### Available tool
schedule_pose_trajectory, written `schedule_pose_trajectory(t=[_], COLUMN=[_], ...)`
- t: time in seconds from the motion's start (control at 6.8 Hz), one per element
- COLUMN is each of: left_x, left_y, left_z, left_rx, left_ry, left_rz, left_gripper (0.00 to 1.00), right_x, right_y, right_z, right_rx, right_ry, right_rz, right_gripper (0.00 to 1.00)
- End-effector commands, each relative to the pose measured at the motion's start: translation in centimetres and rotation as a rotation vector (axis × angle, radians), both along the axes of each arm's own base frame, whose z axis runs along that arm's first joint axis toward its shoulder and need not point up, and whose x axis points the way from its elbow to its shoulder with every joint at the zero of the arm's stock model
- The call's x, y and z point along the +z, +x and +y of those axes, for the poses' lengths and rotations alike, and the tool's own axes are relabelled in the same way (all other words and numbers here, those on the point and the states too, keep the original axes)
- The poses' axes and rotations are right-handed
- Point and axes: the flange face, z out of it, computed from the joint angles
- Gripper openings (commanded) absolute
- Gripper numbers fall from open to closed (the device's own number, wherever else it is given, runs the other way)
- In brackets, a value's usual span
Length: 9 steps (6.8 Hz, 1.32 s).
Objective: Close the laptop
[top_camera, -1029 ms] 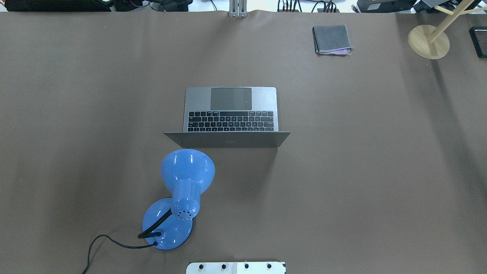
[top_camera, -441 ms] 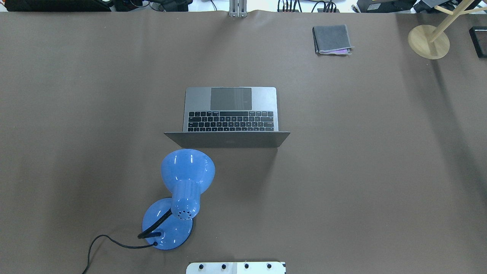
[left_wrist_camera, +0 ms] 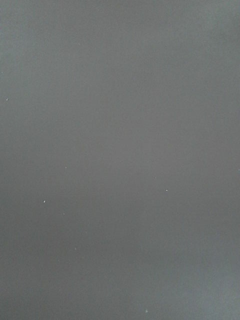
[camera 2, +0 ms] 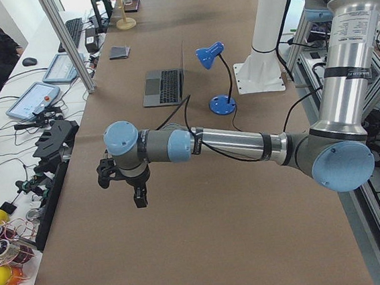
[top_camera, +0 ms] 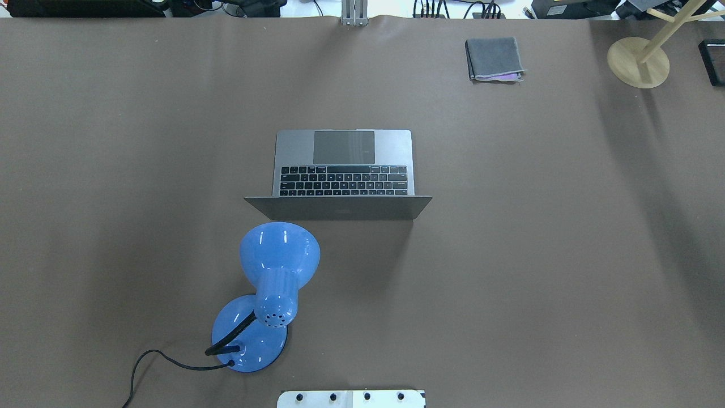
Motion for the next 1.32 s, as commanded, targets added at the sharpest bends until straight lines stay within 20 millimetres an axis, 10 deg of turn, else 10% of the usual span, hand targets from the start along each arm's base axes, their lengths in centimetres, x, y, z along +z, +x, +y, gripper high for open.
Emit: schedule_pose_trajectory(t=[0.0,0.59,1.18], left_x=[-2.9,-11.5,-23.9], left_y=[0.3,13.1,26.5], left_z=[-1.5,-3.0,-1.9], left_rx=[-0.031,-0.086,-0.08], left_ry=[0.015,0.005,-0.095], left_rz=[0.017,0.238,0.363], left_gripper=[0.99,0.98,0.97], right_x=[-4.9,-16.6,-27.1], right_y=[-4.9,-13.5,-24.6], right_z=[-2.1,0.6,9.1], right_rx=[-0.018,-0.067,-0.152], right_ry=[0.012,-0.007,-0.077], right_rz=[-0.051,-0.254,-0.358], right_gripper=[1.0,0.83,0.75])
